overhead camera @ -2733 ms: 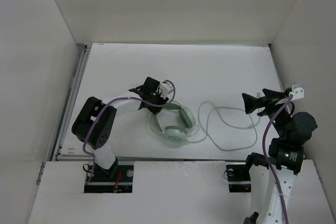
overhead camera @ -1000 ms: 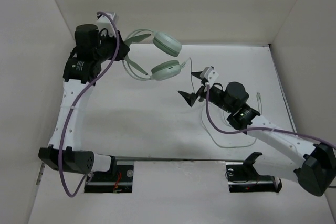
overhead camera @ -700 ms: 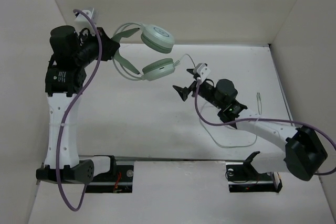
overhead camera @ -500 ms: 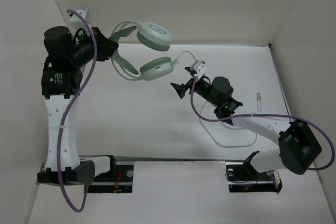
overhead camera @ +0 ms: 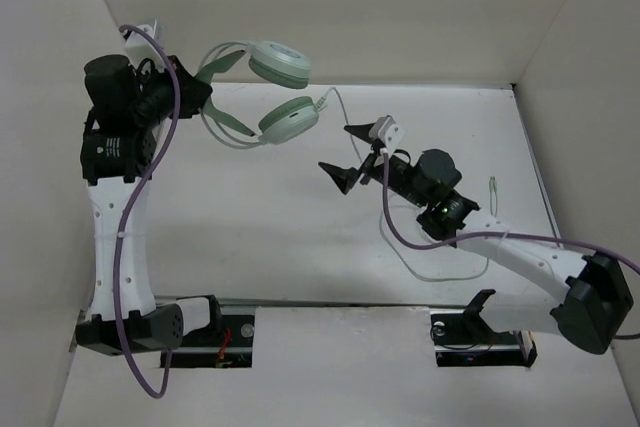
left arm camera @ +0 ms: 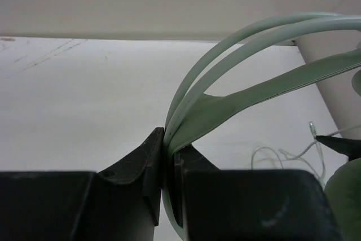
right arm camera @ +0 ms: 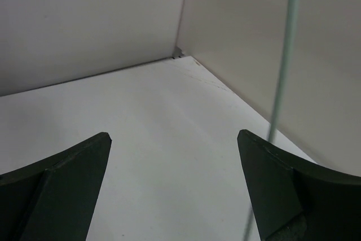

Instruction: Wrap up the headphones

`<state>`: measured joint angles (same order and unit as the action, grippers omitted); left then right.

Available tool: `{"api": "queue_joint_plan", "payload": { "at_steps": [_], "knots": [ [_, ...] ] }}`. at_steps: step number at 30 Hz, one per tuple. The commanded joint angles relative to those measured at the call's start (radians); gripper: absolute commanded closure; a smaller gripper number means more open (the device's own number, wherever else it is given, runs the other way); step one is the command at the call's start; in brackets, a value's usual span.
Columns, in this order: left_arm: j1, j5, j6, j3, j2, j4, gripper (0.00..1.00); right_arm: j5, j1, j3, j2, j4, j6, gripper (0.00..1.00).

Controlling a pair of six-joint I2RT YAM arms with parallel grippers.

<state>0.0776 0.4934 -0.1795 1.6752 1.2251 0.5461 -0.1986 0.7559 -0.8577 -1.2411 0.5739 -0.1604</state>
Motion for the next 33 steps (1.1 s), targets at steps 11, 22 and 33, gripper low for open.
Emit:
{"api": "queue_joint_plan", "payload": {
  "at_steps": [11, 22, 33],
  "knots": [
    [-0.037, -0.055, -0.001, -0.006, -0.029, -0.063, 1.0, -0.03, -0.103, -0.026, 0.046, -0.02, -0.037, 0.0],
    [-0.008, 0.043, -0.097, 0.138, -0.027, -0.054, 1.0, -0.025, -0.097, 0.04, -0.047, 0.075, 0.036, 0.0],
    [0.126, 0.161, -0.348, 0.213, -0.01, -0.164, 1.0, -0.114, -0.074, 0.219, -0.009, 0.09, 0.038, 0.01]
  ]
}}
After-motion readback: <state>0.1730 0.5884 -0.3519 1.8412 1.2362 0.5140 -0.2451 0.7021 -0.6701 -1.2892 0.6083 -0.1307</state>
